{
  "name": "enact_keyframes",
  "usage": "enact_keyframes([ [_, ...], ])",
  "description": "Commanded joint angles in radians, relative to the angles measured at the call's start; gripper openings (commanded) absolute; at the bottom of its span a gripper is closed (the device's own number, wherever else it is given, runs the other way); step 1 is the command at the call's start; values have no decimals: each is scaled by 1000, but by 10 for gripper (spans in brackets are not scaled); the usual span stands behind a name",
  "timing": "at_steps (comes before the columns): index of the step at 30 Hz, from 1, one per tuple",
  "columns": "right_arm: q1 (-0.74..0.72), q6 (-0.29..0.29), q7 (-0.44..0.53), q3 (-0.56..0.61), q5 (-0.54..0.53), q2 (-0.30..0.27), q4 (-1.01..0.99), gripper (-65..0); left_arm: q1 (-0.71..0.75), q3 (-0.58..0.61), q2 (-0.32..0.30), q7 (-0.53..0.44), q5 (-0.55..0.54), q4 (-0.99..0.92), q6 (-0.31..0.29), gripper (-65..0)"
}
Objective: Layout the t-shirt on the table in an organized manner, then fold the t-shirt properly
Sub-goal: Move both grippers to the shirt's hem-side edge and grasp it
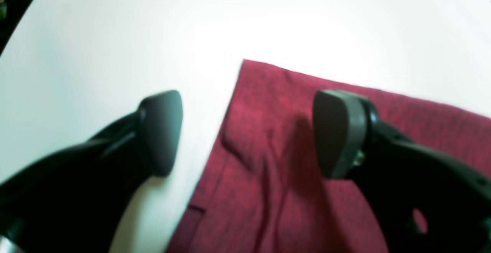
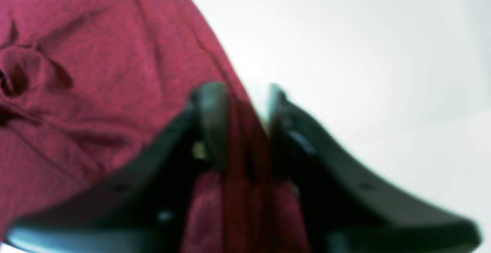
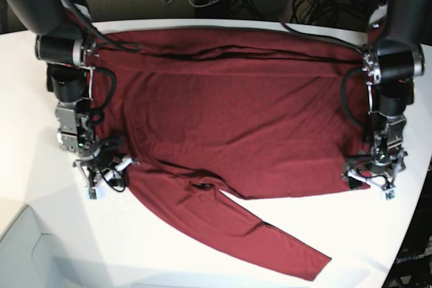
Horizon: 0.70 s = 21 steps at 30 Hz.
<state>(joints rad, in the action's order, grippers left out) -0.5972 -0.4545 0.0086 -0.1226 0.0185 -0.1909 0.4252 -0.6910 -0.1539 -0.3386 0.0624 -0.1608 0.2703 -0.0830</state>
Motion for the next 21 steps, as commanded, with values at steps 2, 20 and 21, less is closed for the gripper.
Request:
enact_keyframes([
  [2, 0, -8, -60, 1, 16, -2, -4, -594, -39, 12, -12, -54, -7, -10, -1, -141],
  [20, 0, -8, -66, 1, 16, -2, -4, -650, -19, 20, 17, -200, -3, -127, -1, -217],
  [21, 0, -8, -66, 2, 16, -2, -4, -650, -19, 21, 23, -201, -3, -127, -1, -263],
])
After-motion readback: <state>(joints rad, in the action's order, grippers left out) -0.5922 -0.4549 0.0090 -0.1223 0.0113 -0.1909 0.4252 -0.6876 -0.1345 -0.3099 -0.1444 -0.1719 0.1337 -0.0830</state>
